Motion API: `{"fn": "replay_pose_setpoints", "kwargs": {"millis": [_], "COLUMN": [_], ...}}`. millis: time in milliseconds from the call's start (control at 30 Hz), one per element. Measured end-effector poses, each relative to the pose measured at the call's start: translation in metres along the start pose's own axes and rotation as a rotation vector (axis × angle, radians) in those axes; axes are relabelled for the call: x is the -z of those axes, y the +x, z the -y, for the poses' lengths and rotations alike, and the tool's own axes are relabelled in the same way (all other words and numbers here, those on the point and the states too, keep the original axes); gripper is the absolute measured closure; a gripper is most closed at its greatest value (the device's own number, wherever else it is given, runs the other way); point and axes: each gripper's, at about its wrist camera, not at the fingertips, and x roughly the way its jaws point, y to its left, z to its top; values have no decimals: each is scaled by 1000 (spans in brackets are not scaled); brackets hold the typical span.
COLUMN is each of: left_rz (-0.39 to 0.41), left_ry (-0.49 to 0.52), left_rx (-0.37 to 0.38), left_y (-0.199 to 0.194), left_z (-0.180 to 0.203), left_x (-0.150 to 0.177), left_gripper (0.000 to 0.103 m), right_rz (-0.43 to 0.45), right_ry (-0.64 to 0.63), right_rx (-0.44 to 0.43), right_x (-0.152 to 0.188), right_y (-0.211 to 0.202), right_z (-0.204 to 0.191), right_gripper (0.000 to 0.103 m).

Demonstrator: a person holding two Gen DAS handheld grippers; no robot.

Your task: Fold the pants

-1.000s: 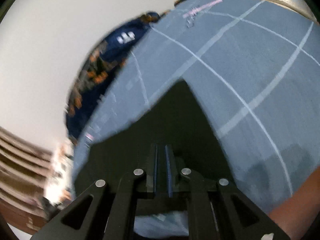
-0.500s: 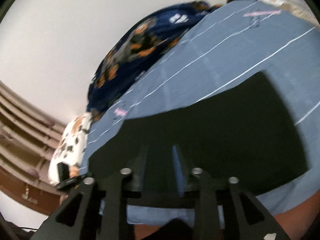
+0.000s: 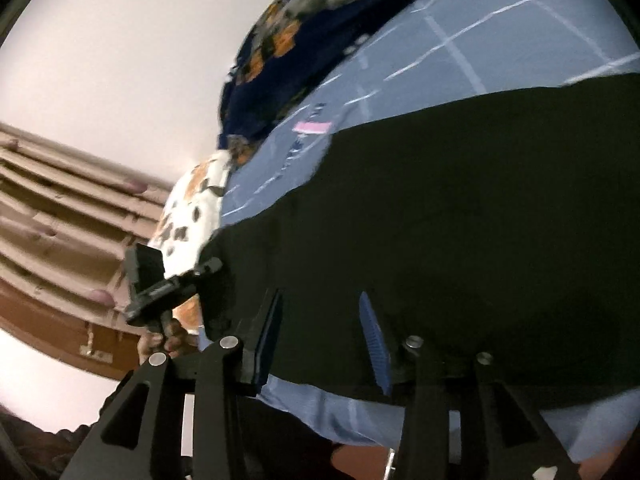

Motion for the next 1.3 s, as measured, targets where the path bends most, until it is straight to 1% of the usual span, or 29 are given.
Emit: {"fn": "replay_pose_setpoints", "kwargs": {"millis": [100,167,200,233,300,333,400,433,467,533,567,633,667,733,767,800,833,867,900,933,967,1033,1067,1100,1133,1167,1200,1300], "left_rz": [-37,-77,-91,-108,-154,-164,-169,-205,-213,-182,-148,-84,-35,22,32,25,16,11,4,-5,-15,-16,-13,-13,-17,-23,-28,-25], "left_ry": [47,85,104,113,126,142,227,243,249,315,350,340,337,363,363,341,307,277,245,209,166,114,97,83,72,60,51,43], "left_rx": [71,108,131,174,224,231,210,231,239,214,219,227,193,98,50,16,-14,-30,-36,-37,-43,-52,-54,-58,-63,-67,-66,-64], "left_y": [7,25,36,46,74,83,102,112,116,116,107,88,76,64,57,55,52,48,47,46,46,45,44,44,47,49,50,51], "left_z": [62,100,116,130,160,170,195,204,208,219,221,211,201,190,178,164,146,131,118,104,88,69,62,57,56,53,51,55], "left_x": [-7,-10,-11,-13,-14,-15,-14,-13,-13,-14,-15,-23,-27,-28,-26,-24,-19,-14,-8,-1,8,24,31,36,40,44,45,43], "left_gripper": [90,90,92,94,94,94,94,94,94,94,94,92,92,90,88,85,85,85,85,85,85,85,85,85,85,85,85,84], "right_rz": [-8,-13,-16,-15,-15,-17,-16,-18,-29,-28,-35,-42,-49,-58,-59,-60,-61,-64,-67,-71,-79,-93,-99,-105,-120,-148,-156,-122], "right_ry": [30,54,56,55,41,35,44,59,82,109,131,167,180,195,198,196,191,185,177,168,148,106,82,71,67,84,125,139], "right_rx": [-126,-233,-265,-289,-320,-337,-358,-359,-350,-321,-307,-303,-301,-307,-311,-310,-304,-294,-278,-258,-220,-146,-89,-49,-4,31,21,3], "right_x": [-7,-9,-8,-7,-3,-1,2,3,4,7,9,11,12,14,14,14,14,15,15,15,16,16,16,18,18,17,15,7], "right_y": [9,12,12,10,4,0,-6,-7,-5,-2,2,8,10,13,14,14,15,16,17,20,22,28,31,33,36,41,40,21], "right_z": [-7,-11,-14,-15,-18,-17,-13,-8,-3,7,12,22,25,28,28,28,26,24,21,18,12,5,-1,-2,-2,0,5,6], "right_gripper": [56,51,49,46,42,41,35,32,27,26,26,26,26,25,23,21,16,11,9,8,8,9,15,24,59,80,81,90]}}
